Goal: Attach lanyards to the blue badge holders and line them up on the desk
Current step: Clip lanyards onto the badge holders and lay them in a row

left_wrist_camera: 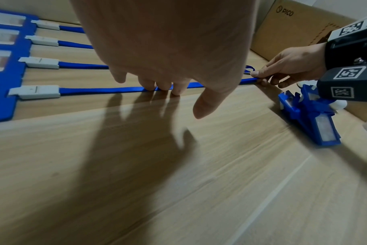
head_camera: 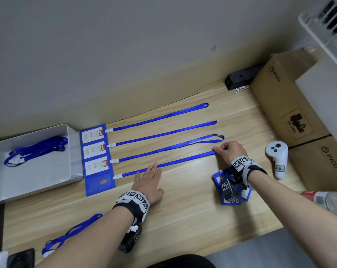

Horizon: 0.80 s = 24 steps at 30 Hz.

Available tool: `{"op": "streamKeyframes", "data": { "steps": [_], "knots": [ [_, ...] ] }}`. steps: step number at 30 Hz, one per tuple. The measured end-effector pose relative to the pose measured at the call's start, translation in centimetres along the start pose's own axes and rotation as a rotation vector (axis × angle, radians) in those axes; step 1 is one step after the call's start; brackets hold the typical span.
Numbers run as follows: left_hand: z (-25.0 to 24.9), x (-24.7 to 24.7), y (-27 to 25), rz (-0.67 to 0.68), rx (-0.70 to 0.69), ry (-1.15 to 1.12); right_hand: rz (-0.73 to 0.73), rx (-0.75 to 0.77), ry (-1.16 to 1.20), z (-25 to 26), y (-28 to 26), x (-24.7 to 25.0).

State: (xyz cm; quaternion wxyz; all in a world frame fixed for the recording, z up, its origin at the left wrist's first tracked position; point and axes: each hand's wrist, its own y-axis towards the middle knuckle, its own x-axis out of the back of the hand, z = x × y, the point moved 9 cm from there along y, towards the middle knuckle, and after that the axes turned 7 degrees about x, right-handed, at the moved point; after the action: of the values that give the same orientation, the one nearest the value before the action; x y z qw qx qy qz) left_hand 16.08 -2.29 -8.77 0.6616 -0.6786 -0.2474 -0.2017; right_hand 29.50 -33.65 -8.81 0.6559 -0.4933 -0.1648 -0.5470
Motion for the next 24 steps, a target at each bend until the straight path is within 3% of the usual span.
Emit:
{"op": "streamKeyframes", "data": {
  "steps": [8, 15, 19, 24],
  "knots": [
    [0.0, 0.0, -0.1, 0.006, -0.014, -0.031, -0.095, 0.011, 0.027, 0.1, -0.1, 0.6],
    [-0.1, 1.2, -0.5, 0.063, 0.000, -0.143, -0.323, 0.211, 0.330, 2.2, -2.6, 3.7],
    [-1.1, 4.2, -1.7, -0.123, -0.071, -0.260, -0.232, 0.322, 0.445, 2.3, -5.2, 4.1],
    [-3.9, 6.0, -3.9, -0.285, -0.195, -0.440, -0.039, 0.337, 0.236, -0.3, -8.8, 2.7]
  ]
}}
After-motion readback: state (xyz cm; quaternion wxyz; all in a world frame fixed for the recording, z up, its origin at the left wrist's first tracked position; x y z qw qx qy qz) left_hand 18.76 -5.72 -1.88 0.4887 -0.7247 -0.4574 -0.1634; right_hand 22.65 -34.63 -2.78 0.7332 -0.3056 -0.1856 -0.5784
